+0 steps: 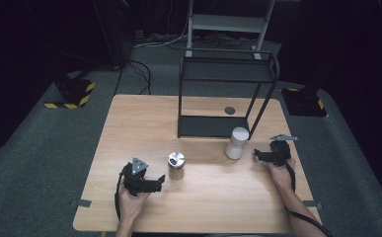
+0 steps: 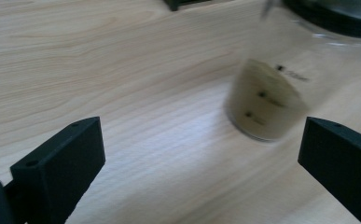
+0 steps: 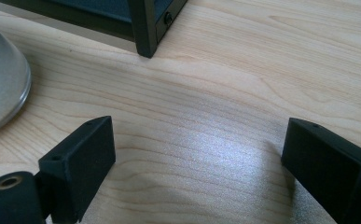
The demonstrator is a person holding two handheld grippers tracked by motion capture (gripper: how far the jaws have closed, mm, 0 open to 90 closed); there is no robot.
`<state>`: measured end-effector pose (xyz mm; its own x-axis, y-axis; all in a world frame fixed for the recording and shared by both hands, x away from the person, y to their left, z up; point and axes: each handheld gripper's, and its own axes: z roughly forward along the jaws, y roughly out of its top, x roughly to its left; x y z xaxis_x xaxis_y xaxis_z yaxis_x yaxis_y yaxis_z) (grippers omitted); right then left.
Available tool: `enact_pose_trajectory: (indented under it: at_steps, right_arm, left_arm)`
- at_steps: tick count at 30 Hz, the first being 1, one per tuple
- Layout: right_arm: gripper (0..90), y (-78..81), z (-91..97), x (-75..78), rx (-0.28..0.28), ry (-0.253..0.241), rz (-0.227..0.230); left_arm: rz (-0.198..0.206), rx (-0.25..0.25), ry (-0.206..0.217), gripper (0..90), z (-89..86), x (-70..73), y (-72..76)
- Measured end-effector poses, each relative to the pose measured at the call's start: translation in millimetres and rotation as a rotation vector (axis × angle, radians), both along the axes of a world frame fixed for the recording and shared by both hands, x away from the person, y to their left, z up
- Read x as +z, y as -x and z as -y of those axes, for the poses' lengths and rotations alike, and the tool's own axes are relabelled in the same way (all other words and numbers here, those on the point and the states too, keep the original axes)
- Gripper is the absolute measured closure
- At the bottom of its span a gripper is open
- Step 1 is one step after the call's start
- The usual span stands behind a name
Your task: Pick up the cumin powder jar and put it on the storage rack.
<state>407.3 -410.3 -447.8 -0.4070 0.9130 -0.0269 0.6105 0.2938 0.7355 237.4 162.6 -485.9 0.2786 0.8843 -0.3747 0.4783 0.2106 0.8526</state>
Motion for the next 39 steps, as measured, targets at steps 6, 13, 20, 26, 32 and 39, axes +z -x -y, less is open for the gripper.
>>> enact_pose_trajectory:
  at_steps: [6,13,20,26,32,39]
  right_arm:
    - [9.1,0.0,0.0,0.0,0.0,0.0,0.0]
    - [9.2,0.1,0.0,0.0,0.0,0.0,0.0]
    - [9.4,0.3,-0.3,0.0,-0.001,0.001,0.001]
    - [9.5,0.5,-0.3,-0.3,0.0,0.002,0.003]
    - [9.7,0.6,-0.4,-0.3,0.0,0.002,0.004]
    - [9.7,0.7,-0.5,-0.3,0.0,0.002,0.004]
  left_arm:
    - [0.001,-0.052,-0.003,0.7,13.2,-1.7,2.2]
    - [0.005,-0.105,-0.026,0.7,33.1,-3.3,-4.6]
    - [0.037,0.084,0.23,1.5,89.4,-24.1,-9.2]
    - [-0.052,-0.301,-0.373,3.7,38.7,24.2,-40.5]
    - [-0.061,-0.256,-0.389,6.2,49.0,24.4,-44.3]
    - [-0.094,-0.221,-0.4,12.7,59.0,25.0,-50.2]
